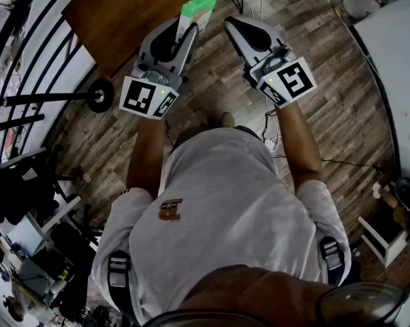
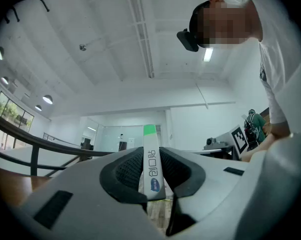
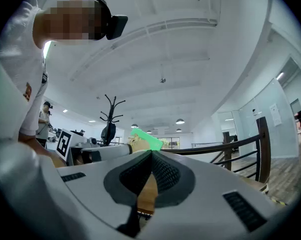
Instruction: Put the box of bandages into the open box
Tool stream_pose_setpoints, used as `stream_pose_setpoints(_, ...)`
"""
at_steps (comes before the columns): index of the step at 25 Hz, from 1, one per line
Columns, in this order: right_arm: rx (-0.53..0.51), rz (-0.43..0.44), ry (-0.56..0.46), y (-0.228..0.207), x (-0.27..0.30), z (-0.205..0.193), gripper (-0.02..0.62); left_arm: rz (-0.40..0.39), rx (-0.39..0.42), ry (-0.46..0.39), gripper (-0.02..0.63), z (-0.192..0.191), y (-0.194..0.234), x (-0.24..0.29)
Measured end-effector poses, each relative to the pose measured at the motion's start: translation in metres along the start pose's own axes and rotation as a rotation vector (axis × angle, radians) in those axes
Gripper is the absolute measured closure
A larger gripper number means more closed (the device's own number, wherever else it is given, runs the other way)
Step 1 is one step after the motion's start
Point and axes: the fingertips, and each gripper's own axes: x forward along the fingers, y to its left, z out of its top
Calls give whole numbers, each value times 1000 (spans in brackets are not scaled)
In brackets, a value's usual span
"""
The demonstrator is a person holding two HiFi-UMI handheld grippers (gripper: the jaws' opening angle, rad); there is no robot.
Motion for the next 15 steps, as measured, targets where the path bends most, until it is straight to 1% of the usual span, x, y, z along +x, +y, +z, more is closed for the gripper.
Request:
stream_pose_setpoints(6, 13, 1, 1, 3, 21, -4, 563, -4, -9, -9, 495, 0, 20, -5)
stream_pose_setpoints(10, 18, -15, -2, 1, 30, -5, 563, -10, -16, -19, 497, 0, 29, -7)
stream_pose_setpoints(15, 12, -39, 4, -3, 55, -9, 563, -27, -24, -27, 495, -1, 54, -7)
